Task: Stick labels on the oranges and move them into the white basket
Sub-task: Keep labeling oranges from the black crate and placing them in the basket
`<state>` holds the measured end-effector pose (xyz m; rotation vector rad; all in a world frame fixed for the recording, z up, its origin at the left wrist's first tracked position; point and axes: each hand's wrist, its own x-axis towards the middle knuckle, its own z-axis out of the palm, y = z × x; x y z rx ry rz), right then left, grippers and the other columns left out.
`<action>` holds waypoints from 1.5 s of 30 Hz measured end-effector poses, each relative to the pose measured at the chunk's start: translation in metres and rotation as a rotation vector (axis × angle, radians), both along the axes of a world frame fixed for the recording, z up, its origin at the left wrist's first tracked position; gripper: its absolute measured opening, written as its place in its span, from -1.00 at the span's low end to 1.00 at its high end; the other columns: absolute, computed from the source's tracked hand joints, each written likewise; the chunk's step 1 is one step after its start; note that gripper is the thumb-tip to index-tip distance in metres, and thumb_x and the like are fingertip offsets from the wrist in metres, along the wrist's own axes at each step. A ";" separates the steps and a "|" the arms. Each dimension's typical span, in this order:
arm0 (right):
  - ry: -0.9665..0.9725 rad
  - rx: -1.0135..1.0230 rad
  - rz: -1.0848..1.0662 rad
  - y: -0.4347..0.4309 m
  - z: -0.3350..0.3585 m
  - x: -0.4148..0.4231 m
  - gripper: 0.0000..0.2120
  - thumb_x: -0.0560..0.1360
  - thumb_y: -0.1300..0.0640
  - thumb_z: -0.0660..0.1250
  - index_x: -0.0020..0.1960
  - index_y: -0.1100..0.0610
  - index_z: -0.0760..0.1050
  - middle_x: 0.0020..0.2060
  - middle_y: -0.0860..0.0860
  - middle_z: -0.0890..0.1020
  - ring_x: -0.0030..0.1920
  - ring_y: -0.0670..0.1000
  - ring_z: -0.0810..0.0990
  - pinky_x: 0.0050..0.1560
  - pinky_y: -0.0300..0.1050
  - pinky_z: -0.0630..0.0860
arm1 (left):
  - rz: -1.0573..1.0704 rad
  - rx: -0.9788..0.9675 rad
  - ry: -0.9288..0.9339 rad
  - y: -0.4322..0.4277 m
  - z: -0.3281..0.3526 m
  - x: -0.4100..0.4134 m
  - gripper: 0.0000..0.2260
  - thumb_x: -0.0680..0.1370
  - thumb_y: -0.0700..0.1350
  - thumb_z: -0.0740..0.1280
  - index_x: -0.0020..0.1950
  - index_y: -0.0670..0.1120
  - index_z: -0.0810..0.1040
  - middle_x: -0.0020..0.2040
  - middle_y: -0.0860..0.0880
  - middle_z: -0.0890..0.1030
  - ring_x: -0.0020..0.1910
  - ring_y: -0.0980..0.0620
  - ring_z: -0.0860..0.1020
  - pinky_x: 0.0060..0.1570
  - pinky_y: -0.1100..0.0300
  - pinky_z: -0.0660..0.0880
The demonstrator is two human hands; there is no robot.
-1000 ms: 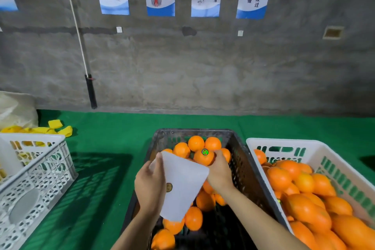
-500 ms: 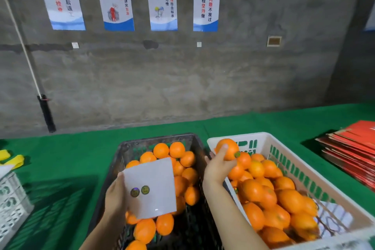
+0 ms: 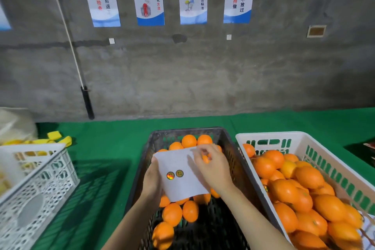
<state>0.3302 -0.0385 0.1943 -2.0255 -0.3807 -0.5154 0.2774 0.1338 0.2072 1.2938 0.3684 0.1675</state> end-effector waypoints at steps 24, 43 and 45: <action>-0.034 -0.324 0.095 0.033 -0.026 -0.008 -0.74 0.56 -0.06 0.39 0.24 -0.09 0.56 0.13 -0.16 0.59 0.15 -0.07 0.50 0.12 -0.15 0.46 | -0.171 0.236 -0.025 0.008 -0.021 0.012 -0.52 0.59 -0.08 0.38 -0.55 0.04 0.44 -0.51 0.08 0.42 -0.52 0.13 0.40 -0.46 0.35 0.38; 0.067 0.144 0.067 0.034 -0.027 -0.010 -0.88 0.61 0.06 0.34 -0.11 -0.05 0.56 -0.06 -0.16 0.57 -0.01 -0.17 0.53 -0.06 -0.33 0.44 | 0.148 0.456 -0.114 0.015 -0.020 0.010 -0.62 0.66 0.07 0.21 -0.15 -0.20 0.52 -0.32 -0.04 0.43 -0.34 0.04 0.37 -0.31 0.15 0.30; 0.251 0.180 0.018 0.033 -0.033 -0.003 -0.86 0.62 0.08 0.32 -0.10 0.03 0.59 -0.09 -0.06 0.61 -0.08 -0.11 0.55 -0.07 -0.16 0.51 | 0.200 0.454 -0.151 0.015 -0.018 0.010 -0.63 0.69 0.05 0.15 -0.01 -0.23 0.55 -0.27 -0.03 0.48 -0.29 0.05 0.42 -0.26 0.13 0.31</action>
